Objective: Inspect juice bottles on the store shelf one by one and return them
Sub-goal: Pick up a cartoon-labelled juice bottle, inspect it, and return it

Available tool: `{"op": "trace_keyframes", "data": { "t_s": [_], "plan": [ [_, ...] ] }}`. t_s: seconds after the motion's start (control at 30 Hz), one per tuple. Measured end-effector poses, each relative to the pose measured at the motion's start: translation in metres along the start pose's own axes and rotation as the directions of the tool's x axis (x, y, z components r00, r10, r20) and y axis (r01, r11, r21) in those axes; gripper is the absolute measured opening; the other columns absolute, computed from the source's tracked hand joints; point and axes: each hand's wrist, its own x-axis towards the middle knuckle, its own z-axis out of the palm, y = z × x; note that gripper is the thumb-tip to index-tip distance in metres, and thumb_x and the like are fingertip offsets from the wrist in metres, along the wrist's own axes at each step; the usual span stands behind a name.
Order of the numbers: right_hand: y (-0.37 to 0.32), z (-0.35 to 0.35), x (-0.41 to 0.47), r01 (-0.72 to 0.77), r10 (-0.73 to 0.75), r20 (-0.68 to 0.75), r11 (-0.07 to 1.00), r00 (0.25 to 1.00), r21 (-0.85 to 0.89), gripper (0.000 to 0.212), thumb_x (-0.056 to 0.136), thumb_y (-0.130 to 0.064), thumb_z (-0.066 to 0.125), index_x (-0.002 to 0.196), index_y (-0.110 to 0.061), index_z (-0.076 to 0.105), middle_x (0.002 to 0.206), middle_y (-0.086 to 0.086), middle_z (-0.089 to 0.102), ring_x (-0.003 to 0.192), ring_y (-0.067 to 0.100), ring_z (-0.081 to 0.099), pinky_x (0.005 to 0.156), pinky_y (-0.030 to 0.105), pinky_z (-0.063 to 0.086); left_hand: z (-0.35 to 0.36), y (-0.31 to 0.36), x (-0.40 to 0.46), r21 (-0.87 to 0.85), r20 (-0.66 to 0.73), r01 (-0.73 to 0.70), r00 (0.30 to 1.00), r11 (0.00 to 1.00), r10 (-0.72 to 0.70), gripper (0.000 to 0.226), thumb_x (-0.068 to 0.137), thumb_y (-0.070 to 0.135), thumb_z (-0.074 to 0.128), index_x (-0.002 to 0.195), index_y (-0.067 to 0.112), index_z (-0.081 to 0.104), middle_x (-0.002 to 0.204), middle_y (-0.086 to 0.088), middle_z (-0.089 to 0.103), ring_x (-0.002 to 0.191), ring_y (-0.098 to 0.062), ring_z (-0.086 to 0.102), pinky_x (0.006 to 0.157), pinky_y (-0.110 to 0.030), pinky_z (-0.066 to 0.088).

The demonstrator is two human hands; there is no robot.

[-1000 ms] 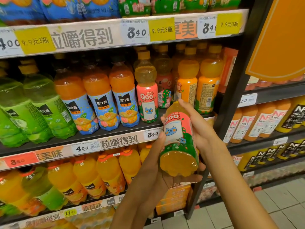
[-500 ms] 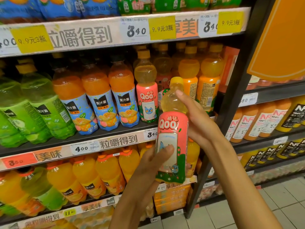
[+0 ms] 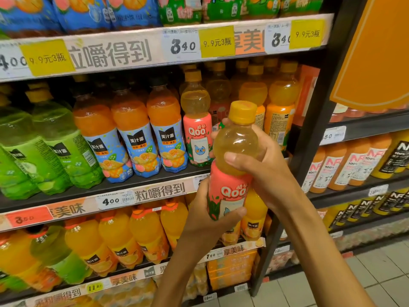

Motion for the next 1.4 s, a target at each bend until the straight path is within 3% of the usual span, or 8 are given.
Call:
{"op": "trace_keyframes", "data": {
  "t_s": [0.23,0.43,0.53,0.73,0.93,1.07,1.17,1.4],
  "plan": [
    [-0.002,-0.006,-0.016,0.095,-0.074,0.194,0.99,0.978,-0.102,0.052,0.071,-0.015,0.075,0.119,-0.028,0.061,0.119,0.001,0.066,0.113,0.024,0.063,0.093,0.037,0.052,-0.002,-0.012,0.008,0.112,-0.066,-0.122,0.989,0.986,0.13,0.06,0.066,-0.001,0.081,0.113,0.024,0.052,0.098,0.017,0.068,0.092,0.004,0.064,0.069,-0.01,0.05],
    [-0.013,-0.015,-0.024,0.214,-0.103,0.386,0.943,0.917,-0.255,0.068,0.063,0.01,0.078,0.12,-0.015,0.052,0.127,-0.004,0.058,0.124,0.019,0.053,0.097,0.027,0.044,-0.003,-0.009,0.019,0.026,-0.196,-0.235,0.952,0.972,0.236,0.065,0.059,0.054,0.079,0.113,0.027,0.054,0.106,0.016,0.065,0.1,-0.003,0.061,0.081,-0.017,0.049],
    [-0.017,-0.013,-0.025,0.231,-0.124,0.394,0.944,0.911,-0.237,0.067,0.062,0.01,0.077,0.119,-0.014,0.053,0.125,-0.009,0.059,0.123,0.015,0.054,0.096,0.023,0.043,-0.003,-0.008,0.019,0.026,-0.196,-0.262,0.945,0.965,0.262,0.062,0.058,0.052,0.08,0.109,0.027,0.056,0.104,0.017,0.067,0.096,0.0,0.062,0.078,-0.015,0.05],
    [-0.013,-0.014,-0.02,0.139,-0.114,0.312,0.989,0.943,-0.058,0.064,0.074,-0.027,0.081,0.128,-0.018,0.049,0.126,-0.003,0.061,0.121,0.025,0.057,0.095,0.034,0.049,-0.012,-0.006,0.007,0.021,-0.011,-0.24,0.971,0.971,0.24,0.06,0.057,0.015,0.082,0.11,0.031,0.06,0.105,0.013,0.07,0.096,-0.004,0.067,0.072,-0.014,0.052],
    [-0.005,-0.006,-0.006,-0.017,-0.019,0.204,0.985,0.979,0.173,0.062,0.068,-0.045,0.082,0.118,-0.017,0.057,0.108,0.004,0.07,0.09,0.023,0.07,0.077,0.034,0.055,-0.018,-0.004,-0.004,-0.017,0.233,-0.027,0.972,0.999,0.03,0.055,0.053,0.054,0.085,0.102,0.034,0.069,0.102,0.003,0.073,0.096,-0.015,0.069,0.076,-0.023,0.054],
    [0.003,-0.005,-0.005,0.008,-0.001,-0.089,0.996,0.996,0.085,0.038,0.07,-0.038,0.074,0.105,-0.025,0.067,0.1,0.006,0.072,0.086,0.023,0.071,0.071,0.031,0.054,-0.011,-0.004,-0.003,-0.05,0.15,0.032,0.988,0.998,-0.024,0.069,0.063,0.061,0.075,0.115,0.019,0.06,0.11,0.001,0.071,0.104,-0.015,0.066,0.081,-0.023,0.052],
    [0.003,-0.002,-0.001,0.011,0.004,-0.248,0.998,0.969,0.059,0.05,0.072,-0.043,0.073,0.115,-0.018,0.063,0.107,0.009,0.071,0.094,0.022,0.07,0.075,0.03,0.054,-0.007,0.0,0.004,-0.02,0.051,-0.018,0.999,1.0,0.019,0.05,0.079,0.052,0.063,0.118,0.022,0.056,0.11,0.007,0.071,0.103,-0.009,0.065,0.08,-0.017,0.051],
    [-0.007,-0.003,0.004,-0.022,0.059,-0.188,0.981,0.98,0.191,0.057,0.088,-0.05,0.05,0.125,-0.007,0.056,0.107,0.006,0.072,0.102,0.02,0.068,0.081,0.031,0.055,0.005,0.005,-0.005,-0.261,0.038,0.136,0.991,0.956,-0.13,0.052,0.077,0.061,0.047,0.104,0.022,0.068,0.096,-0.005,0.075,0.089,-0.021,0.071,0.073,-0.031,0.056]
  ]
}}
